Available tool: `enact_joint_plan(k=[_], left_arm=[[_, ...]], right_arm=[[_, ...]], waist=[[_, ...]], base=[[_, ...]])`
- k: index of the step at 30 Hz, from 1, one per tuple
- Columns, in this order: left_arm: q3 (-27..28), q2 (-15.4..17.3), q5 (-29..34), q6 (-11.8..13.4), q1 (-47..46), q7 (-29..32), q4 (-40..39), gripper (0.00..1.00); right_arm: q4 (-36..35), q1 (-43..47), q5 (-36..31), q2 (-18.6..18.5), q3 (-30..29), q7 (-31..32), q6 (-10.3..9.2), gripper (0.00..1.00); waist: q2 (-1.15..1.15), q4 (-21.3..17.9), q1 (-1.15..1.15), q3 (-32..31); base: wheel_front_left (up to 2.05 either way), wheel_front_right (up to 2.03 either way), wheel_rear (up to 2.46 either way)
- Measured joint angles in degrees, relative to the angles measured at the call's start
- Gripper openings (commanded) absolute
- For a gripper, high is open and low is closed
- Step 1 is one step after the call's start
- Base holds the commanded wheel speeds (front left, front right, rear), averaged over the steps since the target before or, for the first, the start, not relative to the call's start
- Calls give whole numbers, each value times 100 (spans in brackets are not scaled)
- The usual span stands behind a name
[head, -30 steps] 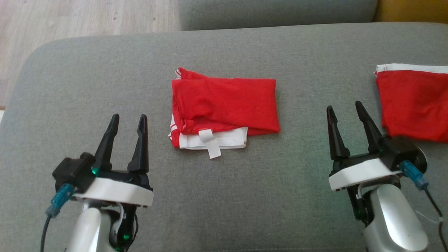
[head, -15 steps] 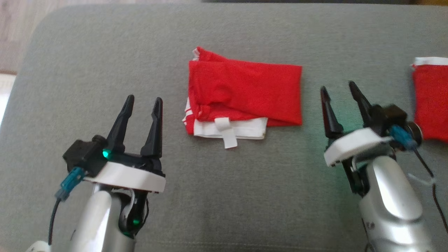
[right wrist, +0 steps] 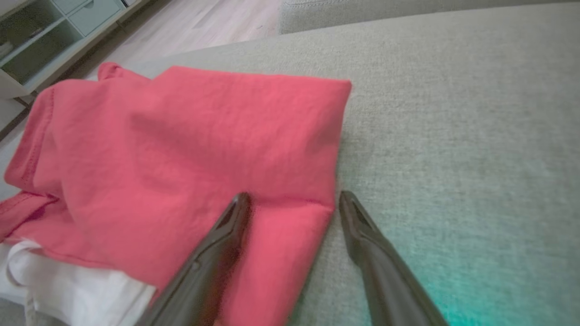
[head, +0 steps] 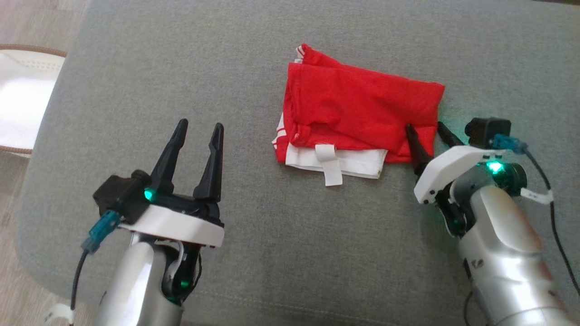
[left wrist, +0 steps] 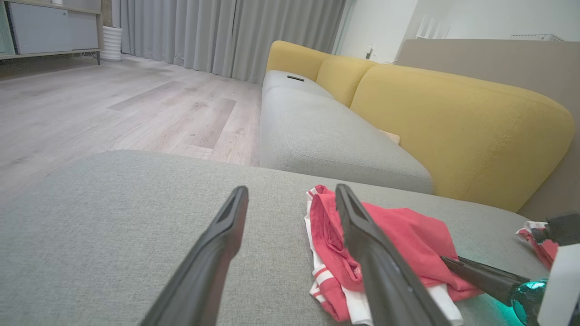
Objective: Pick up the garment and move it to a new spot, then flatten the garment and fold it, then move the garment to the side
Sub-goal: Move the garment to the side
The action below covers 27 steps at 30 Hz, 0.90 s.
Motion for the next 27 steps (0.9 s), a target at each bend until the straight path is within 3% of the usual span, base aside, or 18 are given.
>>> enact_joint_plan(k=[5,6,7,20,27], left_arm=[[16,2,0,0,7,0,29,100],[15,1,1,0,10,0,48,100],[3,1,1,0,13,0,70,100],[101,2,164,0,41,0,103,100],[108,3,172,0,179,0,89,100]], right_arm=[[368,-240,165,-36,331,-8,0,100],[474,-297,-15,-42,434,-44,0,82],[571,-355,-230,-44,530,-112,0,0],[983,-546,-902,-111,1105,-1192,0,0],[772,-642,-1363,-925,1497,-1369,0,0]], waist=[[0,-40,0,-38],[0,-75,0,-50],[0,-113,0,-66],[0,-865,0,-378],[0,-1262,0,-513]], base=[[0,0,0],[0,0,0],[0,0,0],[0,0,0],[0,0,0]])
